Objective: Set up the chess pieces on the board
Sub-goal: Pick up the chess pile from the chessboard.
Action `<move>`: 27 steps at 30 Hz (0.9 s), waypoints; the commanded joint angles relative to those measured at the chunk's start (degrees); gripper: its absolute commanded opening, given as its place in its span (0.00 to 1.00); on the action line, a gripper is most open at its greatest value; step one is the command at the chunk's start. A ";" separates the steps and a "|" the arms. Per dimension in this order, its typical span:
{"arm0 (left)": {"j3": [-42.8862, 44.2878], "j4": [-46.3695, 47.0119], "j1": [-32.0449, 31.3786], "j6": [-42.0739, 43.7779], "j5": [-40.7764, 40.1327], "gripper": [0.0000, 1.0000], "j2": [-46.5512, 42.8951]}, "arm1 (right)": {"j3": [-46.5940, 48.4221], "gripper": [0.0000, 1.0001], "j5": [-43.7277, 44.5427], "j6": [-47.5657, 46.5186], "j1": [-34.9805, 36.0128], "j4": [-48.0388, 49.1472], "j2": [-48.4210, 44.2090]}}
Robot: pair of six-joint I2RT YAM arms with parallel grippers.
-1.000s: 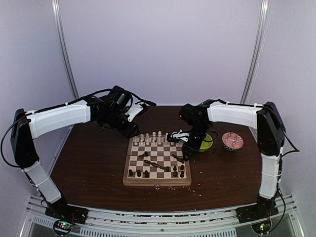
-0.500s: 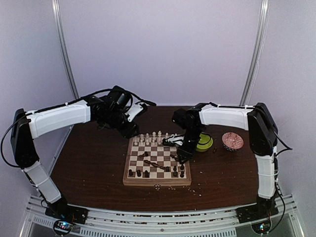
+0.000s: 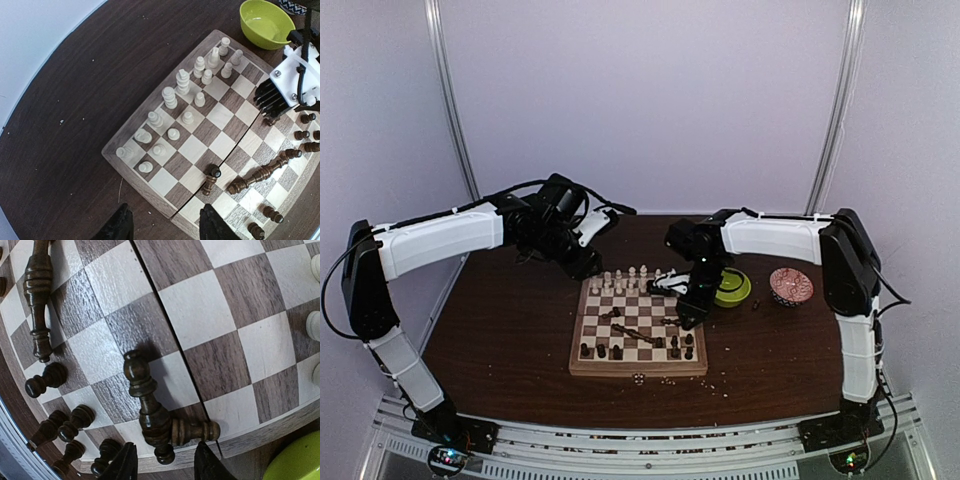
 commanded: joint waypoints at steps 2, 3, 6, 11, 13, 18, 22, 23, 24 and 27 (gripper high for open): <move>-0.51 2.71 -0.03 0.32 0.57 0.48 -1.29 | -2.01 0.40 2.50 -4.67 0.42 3.55 -4.72; -1.10 3.73 -0.04 0.24 1.15 0.48 -1.84 | -2.49 0.39 2.80 -4.99 0.41 3.93 -4.89; -3.17 7.16 0.05 -0.51 3.69 0.48 -3.32 | -2.70 0.37 2.85 -5.14 0.41 3.55 -4.60; -4.47 10.54 0.06 -2.22 6.28 0.48 -4.04 | -5.07 0.35 1.42 -4.63 0.51 4.57 -5.58; -4.50 11.05 0.06 -2.50 6.39 0.48 -3.95 | -5.87 0.34 1.05 -4.00 0.55 4.70 -5.69; -4.61 12.12 0.05 -2.71 8.85 0.48 -3.57 | -7.92 0.32 0.27 -3.08 0.63 5.87 -5.41; -5.19 13.81 0.06 -3.54 12.07 0.47 -2.94 | -7.96 0.29 -0.31 -2.86 0.59 7.25 -5.19; -5.37 14.39 0.06 -3.92 12.83 0.47 -2.79 | -7.92 0.29 -0.69 -3.02 0.60 7.57 -5.11; -5.48 14.86 0.04 -4.30 13.31 0.47 -2.68 | -7.69 0.28 -1.06 -3.17 0.59 7.71 -4.96; -5.29 15.25 0.06 -5.19 14.26 0.46 -2.07 | -7.35 0.23 -1.29 -3.66 0.67 8.07 -4.15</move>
